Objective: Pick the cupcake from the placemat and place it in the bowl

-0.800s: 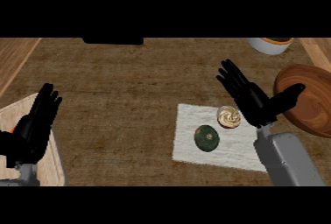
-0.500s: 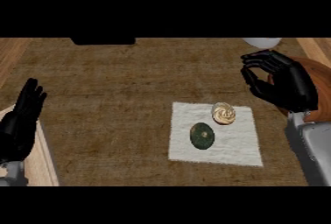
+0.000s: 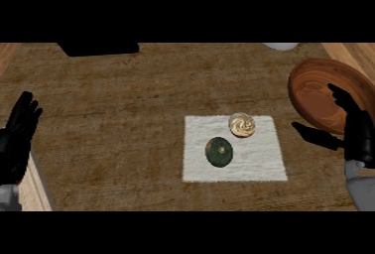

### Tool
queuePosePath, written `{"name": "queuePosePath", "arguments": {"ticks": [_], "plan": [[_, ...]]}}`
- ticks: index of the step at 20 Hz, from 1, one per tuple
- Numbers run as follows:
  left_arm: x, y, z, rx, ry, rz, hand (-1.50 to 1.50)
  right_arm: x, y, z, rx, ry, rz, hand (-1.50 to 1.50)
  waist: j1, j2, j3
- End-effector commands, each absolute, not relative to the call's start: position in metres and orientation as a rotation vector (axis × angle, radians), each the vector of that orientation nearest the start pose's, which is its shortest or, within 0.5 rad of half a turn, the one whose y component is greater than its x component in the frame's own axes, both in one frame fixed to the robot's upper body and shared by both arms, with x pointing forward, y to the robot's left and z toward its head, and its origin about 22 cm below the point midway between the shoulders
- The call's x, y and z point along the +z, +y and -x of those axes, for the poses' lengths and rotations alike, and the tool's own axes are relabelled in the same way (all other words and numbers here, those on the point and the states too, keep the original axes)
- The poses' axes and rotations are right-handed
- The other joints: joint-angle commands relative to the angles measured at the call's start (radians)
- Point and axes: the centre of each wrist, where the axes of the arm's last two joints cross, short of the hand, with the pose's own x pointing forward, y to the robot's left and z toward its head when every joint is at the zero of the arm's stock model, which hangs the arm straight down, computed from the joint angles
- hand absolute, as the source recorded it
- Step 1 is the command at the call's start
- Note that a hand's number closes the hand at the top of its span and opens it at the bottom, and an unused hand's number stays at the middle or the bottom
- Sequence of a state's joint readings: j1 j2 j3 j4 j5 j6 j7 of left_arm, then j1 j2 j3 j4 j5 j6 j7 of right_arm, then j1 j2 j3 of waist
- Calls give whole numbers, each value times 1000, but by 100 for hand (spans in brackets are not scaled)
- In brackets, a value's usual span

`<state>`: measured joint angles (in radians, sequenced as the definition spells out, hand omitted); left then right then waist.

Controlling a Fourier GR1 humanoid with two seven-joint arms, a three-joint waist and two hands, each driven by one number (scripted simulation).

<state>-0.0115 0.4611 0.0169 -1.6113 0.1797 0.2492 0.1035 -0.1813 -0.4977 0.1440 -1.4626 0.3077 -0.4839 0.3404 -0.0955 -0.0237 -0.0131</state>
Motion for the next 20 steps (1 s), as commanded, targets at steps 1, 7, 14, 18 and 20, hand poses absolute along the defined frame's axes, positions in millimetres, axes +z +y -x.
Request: {"name": "queuePosePath", "arguments": {"ticks": [1,7,14,18,20], "plan": [[57,332,-250,-11,-1534,-405,0,36,-259,-249,196,-1384,992,-150,8,3,3],[69,318,-262,-39,-1542,-359,0,76,-227,-231,102,-1288,1123,-150,49,11,6],[53,295,-271,-58,-1561,-336,0,160,-205,-222,184,-1169,1214,-150,85,21,11],[55,315,-268,-83,-1576,-336,0,164,-203,-248,376,-991,1127,-150,105,24,9],[58,295,-268,-80,-1578,-311,0,157,-207,-261,420,-920,1072,-150,111,25,11]]}}
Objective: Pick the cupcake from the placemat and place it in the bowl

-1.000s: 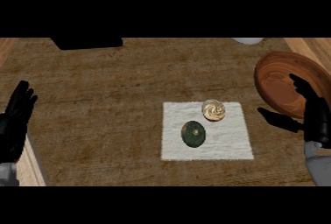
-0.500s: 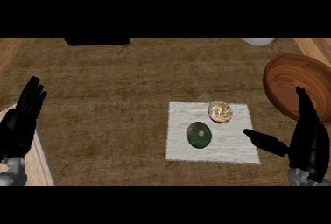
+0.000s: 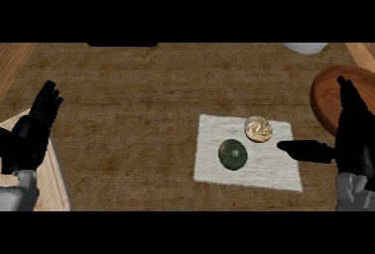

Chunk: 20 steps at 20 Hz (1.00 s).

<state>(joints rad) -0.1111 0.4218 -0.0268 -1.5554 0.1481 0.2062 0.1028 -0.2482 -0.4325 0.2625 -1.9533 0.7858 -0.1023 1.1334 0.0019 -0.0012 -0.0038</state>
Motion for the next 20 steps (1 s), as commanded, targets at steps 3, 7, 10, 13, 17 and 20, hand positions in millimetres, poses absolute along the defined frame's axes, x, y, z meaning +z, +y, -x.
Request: {"name": "queuePosePath", "arguments": {"ticks": [3,7,10,13,17,20], "plan": [[55,312,-268,-95,-1571,-327,0,159,-214,-281,452,-840,1022,-150,15,5,1],[62,307,-267,-92,-1571,-331,0,150,-229,-302,508,-753,908,-150,19,4,3],[61,301,-274,-64,-1566,-312,0,148,-223,-317,536,-737,818,-150,12,4,3],[64,293,-276,-75,-1581,-319,0,128,-215,-323,613,-628,792,-150,13,4,3],[70,284,-273,-78,-1584,-317,0,116,-206,-332,650,-556,716,-150,14,1,4],[55,297,-281,-67,-1574,-326,0,112,-193,-328,691,-526,743,-150,-3,2,2]]}}
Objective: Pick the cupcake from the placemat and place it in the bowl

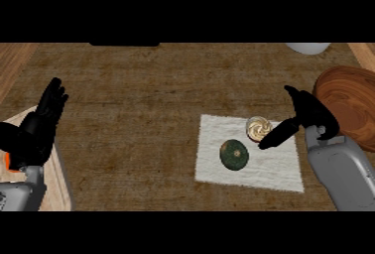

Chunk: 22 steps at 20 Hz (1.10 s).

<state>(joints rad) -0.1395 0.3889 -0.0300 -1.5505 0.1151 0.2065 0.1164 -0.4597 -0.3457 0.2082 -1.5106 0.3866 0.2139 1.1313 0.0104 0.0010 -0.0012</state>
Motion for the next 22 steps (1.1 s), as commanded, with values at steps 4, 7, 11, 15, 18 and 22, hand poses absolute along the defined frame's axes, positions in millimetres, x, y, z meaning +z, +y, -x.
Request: {"name": "queuePosePath", "arguments": {"ticks": [4,7,11,15,18,22], "plan": [[57,306,-280,-73,-1564,-318,0,117,-204,-334,706,-544,875,-150,-12,-2,0],[62,296,-269,-82,-1583,-310,0,111,-197,-359,689,-571,952,-150,13,0,1],[45,309,-273,-91,-1562,-329,0,83,-176,-333,718,-555,907,-150,-8,-1,1],[56,323,-273,-77,-1558,-325,0,66,-170,-322,702,-538,837,-150,-10,-3,1],[60,300,-263,-72,-1565,-318,0,69,-186,-328,723,-499,838,-150,-7,-4,1],[59,301,-281,-67,-1563,-338,0,54,-162,-335,721,-503,836,-150,-8,-1,1]]}}
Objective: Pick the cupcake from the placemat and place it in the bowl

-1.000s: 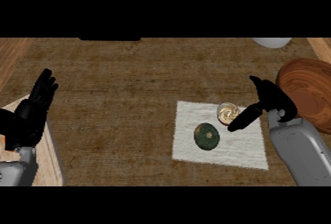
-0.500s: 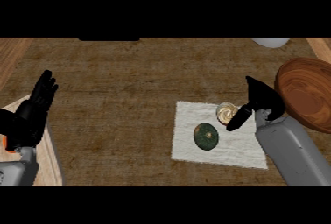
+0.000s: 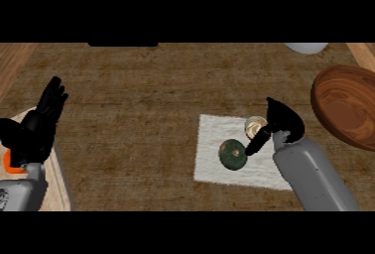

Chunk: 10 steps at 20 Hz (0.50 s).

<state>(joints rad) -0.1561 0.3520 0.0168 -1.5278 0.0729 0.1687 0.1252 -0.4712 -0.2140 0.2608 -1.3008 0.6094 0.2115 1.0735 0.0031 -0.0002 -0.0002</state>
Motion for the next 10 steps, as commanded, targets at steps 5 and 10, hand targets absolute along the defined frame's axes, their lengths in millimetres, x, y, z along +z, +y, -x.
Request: {"name": "queuePosePath", "arguments": {"ticks": [5,10], "plan": [[57,320,-273,-84,-1574,-324,0,47,-167,-333,705,-512,861,-150,-1,-1,0],[65,314,-294,-64,-1571,-314,0,31,-177,-352,680,-497,847,-150,-2,2,0]]}}
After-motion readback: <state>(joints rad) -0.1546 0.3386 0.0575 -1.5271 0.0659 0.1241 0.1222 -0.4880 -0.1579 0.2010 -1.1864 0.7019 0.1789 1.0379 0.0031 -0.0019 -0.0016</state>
